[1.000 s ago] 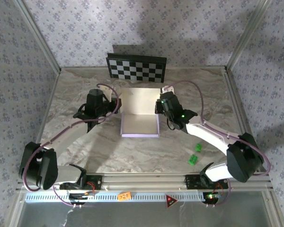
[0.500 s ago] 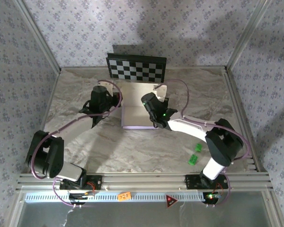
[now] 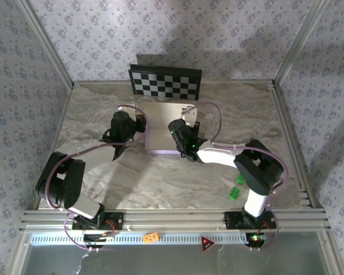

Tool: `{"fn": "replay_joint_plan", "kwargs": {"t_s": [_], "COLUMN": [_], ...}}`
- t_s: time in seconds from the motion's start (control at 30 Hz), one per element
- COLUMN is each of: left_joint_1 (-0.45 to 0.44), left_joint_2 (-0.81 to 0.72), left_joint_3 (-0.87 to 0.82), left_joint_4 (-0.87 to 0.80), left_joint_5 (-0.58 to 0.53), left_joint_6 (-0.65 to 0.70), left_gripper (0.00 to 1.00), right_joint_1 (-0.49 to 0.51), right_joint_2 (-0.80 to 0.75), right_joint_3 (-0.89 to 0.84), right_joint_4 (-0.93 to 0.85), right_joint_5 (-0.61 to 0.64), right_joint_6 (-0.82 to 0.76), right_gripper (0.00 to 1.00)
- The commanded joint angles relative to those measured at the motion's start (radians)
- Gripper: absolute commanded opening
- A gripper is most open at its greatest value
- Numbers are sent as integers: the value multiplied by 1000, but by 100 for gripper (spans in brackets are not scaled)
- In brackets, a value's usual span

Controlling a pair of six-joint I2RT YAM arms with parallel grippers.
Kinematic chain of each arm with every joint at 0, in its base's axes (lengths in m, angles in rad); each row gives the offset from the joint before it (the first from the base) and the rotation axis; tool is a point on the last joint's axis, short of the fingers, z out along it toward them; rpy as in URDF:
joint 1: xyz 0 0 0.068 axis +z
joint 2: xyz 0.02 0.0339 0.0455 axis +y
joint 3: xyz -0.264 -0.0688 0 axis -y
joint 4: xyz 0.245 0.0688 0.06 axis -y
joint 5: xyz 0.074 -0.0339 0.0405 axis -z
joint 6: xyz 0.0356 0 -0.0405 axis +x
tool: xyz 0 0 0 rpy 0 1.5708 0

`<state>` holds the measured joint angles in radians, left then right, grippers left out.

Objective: Fold the paper box

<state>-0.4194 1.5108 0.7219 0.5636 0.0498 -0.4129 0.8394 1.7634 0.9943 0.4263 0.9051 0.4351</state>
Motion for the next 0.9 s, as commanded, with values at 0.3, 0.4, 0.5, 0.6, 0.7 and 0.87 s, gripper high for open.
{"fn": "replay_joint_plan", "kwargs": {"t_s": [0.3,0.4,0.5,0.6,0.7,0.87], "left_joint_1": [-81,-96,-115,-127,-133,-150], "left_joint_2": [22,19,16,8,-10,-39], "left_joint_3": [-96,-126,-143,-166,-194,-241], "left_joint_4": [240,269,271,277,277,274], "left_joint_5": [28,15,0,-9,-17,-24], "left_joint_6": [-50,-56,-50,-48,-52,-59], "left_gripper": [5,5,6,6,7,8], "right_joint_1": [53,62,71,78,85,103], "right_joint_2": [31,31,23,10,-6,-19], "right_joint_3": [-70,-91,-121,-154,-190,-234], "right_joint_4": [177,198,216,226,224,228], "right_joint_5": [-36,-39,-33,-23,-9,10], "right_joint_6": [-53,-76,-84,-88,-78,-68], "right_gripper": [0,0,0,0,0,0]}}
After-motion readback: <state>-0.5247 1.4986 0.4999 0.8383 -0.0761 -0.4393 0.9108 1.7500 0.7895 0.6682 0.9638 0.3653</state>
